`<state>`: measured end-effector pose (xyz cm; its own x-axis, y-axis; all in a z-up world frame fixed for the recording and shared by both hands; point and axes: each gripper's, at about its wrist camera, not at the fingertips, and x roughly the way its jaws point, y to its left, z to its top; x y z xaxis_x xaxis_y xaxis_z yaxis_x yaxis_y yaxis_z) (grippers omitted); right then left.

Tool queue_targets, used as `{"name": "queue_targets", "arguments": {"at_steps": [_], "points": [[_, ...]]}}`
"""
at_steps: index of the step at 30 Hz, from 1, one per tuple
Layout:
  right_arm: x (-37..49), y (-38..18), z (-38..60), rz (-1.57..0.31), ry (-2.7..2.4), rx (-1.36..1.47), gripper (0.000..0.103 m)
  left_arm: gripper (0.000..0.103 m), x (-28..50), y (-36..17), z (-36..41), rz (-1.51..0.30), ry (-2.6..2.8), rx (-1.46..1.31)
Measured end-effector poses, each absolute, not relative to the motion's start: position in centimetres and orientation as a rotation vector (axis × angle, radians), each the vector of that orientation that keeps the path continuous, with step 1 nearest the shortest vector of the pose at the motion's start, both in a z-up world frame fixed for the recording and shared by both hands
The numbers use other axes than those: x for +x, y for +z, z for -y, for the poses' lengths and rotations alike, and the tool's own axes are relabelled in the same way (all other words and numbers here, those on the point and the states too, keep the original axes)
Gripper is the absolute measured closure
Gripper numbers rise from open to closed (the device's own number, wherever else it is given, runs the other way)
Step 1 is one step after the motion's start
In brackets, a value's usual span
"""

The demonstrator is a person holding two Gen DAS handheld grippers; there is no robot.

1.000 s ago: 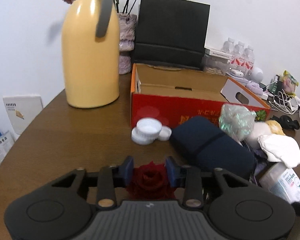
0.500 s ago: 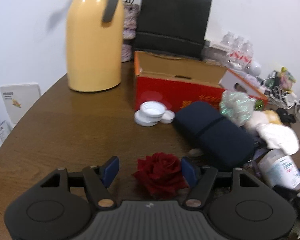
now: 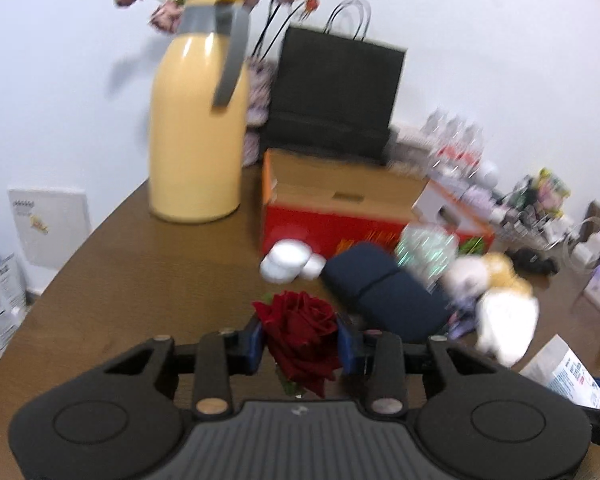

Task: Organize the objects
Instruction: 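Carry the rose and cotton-bud box into the cardboard box and release both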

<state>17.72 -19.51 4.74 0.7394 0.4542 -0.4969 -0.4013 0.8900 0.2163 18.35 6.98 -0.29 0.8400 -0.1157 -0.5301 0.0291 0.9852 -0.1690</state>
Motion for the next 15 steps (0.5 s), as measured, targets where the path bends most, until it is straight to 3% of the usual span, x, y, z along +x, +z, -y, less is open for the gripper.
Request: {"name": "queue_targets", "arguments": {"at_steps": [7, 10, 15], "points": [[26.5, 11.5, 20.3, -0.38, 0.467, 0.062, 0.037, 0.068, 29.3, 5.5, -5.7, -0.539, -0.207, -0.115], [36.4, 13.1, 19.3, -0.446, 0.441, 0.031, 0.037, 0.068, 37.9, 6.4, -4.6, -0.58, -0.175, -0.076], [53.3, 10.5, 15.8, -0.674, 0.313, -0.06, 0.037, 0.068, 53.2, 2.0, -3.0, -0.812, -0.055, 0.0]]}}
